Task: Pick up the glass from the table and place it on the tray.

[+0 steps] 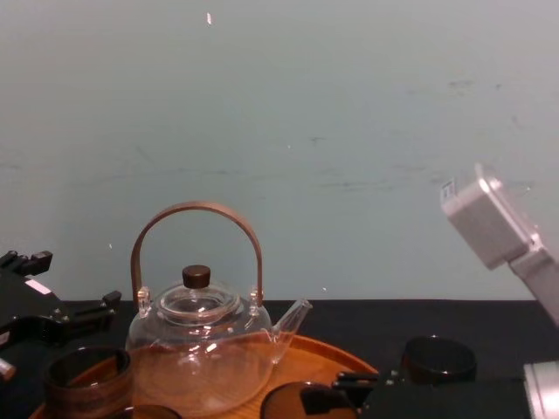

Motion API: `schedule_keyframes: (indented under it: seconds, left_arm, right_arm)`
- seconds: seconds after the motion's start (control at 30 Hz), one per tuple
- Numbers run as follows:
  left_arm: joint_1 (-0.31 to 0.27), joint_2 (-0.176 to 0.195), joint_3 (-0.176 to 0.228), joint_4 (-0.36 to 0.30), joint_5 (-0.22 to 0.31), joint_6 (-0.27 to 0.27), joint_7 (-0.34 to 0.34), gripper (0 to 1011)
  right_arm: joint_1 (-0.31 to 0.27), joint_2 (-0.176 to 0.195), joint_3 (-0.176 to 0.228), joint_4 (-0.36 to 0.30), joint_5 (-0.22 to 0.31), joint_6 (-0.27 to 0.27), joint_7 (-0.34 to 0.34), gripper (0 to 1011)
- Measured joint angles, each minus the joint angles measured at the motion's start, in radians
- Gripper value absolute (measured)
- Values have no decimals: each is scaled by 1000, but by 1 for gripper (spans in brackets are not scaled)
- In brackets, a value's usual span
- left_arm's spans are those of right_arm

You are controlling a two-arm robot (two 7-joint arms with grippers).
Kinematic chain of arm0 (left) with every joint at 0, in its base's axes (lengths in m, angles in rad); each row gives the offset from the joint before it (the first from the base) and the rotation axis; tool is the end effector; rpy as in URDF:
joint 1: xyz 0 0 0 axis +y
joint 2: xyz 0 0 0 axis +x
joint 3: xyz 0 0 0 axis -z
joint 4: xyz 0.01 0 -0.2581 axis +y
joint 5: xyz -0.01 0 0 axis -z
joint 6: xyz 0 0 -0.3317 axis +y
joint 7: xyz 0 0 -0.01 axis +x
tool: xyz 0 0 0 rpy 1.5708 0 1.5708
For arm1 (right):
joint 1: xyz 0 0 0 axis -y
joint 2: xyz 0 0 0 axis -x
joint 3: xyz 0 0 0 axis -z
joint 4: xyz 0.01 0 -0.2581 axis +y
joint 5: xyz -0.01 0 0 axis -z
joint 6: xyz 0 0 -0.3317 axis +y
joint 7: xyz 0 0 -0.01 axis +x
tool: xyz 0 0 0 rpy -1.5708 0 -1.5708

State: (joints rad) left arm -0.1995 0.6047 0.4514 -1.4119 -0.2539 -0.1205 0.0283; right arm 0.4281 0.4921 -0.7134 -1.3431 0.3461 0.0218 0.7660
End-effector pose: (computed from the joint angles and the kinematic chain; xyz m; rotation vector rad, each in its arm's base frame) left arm 0.3745 0.0585 -0.2810 0.3046 -0.2850 1.2480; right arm 0.4043 0.0334 -0.2657 -0.3448 -0.0442 -0.3038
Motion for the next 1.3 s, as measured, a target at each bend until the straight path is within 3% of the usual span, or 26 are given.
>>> schedule_keyframes:
  seconds: [0.5, 1.1, 1.3]
  left_arm:
    - [0, 0, 0, 0, 0, 0, 0, 1001]
    - [0, 0, 0, 0, 0, 0, 0, 1001]
    - [0, 0, 0, 0, 0, 0, 0, 1001]
  right_arm:
    - [7, -21, -13, 48, -18, -2, -3, 905]
    - [4, -24, -15, 53, -27, 5, -9, 905]
    - [4, -24, -14, 53, -27, 5, -9, 1002]
